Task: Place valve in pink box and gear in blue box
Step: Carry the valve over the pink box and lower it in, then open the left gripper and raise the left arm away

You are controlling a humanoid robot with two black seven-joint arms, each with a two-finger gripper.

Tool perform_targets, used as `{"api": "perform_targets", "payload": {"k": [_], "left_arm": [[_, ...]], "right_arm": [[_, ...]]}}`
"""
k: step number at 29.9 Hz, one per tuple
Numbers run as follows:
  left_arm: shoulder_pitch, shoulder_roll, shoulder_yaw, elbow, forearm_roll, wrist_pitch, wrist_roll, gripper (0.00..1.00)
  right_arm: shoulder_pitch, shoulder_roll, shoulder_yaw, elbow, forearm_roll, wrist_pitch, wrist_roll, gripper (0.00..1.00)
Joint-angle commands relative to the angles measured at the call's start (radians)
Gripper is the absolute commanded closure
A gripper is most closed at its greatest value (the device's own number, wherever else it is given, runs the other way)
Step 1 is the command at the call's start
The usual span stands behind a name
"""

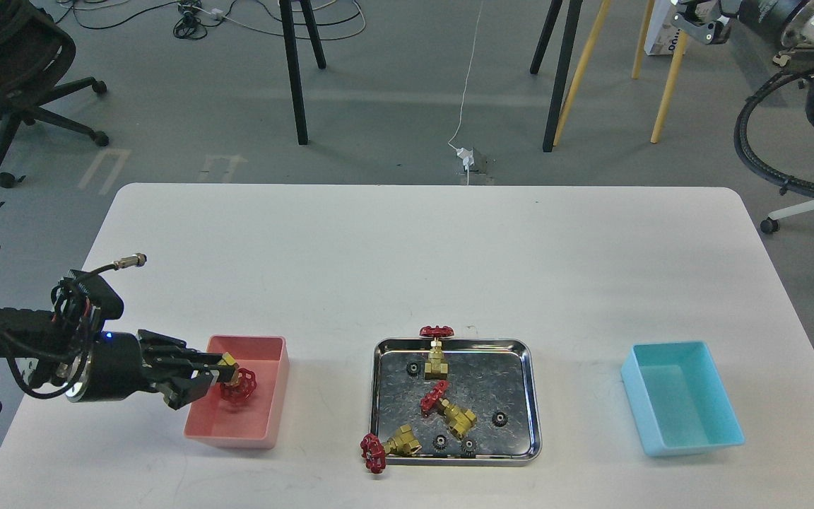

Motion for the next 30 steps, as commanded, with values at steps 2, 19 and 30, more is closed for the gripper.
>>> {"api": "perform_targets", "payload": {"k": [2,19,30], "left_arm": [[0.03,-0.039,-0.023,0.024,0.0,0.0,0.0,0.89],[0.03,-0.039,-0.037,0.033,0.0,0.006,0.0,0.54],[0.027,0.045,-0.19,0.018,-0.012,-0.003,0.0,0.28]], "right_arm": [[-0.009,-0.003,0.002,0.0,0.001,0.0,0.0,0.0],[-0.037,-0.013,0.011,0.03,0.001,0.0,0.002,0.0],[-0.038,-0.014,0.009,0.03,0.0,0.0,0.003,0.0]]}}
